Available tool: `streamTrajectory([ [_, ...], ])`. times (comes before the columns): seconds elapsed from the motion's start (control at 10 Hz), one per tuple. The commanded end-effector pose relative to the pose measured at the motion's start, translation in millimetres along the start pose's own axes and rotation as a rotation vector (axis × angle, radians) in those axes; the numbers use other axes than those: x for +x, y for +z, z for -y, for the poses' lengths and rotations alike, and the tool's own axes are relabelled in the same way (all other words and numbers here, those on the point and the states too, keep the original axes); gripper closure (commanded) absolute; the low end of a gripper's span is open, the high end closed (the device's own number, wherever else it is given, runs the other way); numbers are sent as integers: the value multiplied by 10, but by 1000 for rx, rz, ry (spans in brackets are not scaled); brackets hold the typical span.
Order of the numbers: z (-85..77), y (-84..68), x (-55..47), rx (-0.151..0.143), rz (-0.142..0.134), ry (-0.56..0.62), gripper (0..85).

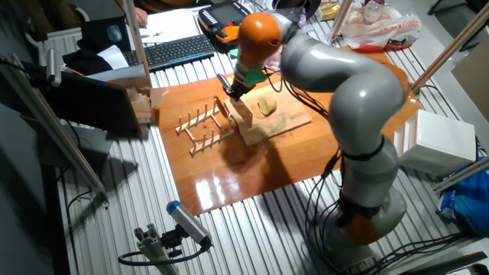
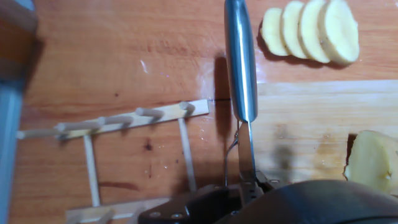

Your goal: Chop the potatoes

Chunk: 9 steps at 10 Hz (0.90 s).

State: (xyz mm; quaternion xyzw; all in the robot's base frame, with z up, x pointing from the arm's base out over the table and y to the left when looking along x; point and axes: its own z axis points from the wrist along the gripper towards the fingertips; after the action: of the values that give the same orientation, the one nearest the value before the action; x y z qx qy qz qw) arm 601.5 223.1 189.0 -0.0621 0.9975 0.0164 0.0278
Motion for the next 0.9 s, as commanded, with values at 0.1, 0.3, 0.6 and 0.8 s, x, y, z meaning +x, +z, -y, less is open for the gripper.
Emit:
streamTrajectory([
  [0.1, -5, 101, -103, 135, -12, -33, 850],
  [0.3, 189, 235, -232, 155, -15, -99, 850],
  [0.6, 189, 235, -232, 178, -19, -153, 850],
  [0.8, 189, 235, -232, 178, -68, -186, 850],
])
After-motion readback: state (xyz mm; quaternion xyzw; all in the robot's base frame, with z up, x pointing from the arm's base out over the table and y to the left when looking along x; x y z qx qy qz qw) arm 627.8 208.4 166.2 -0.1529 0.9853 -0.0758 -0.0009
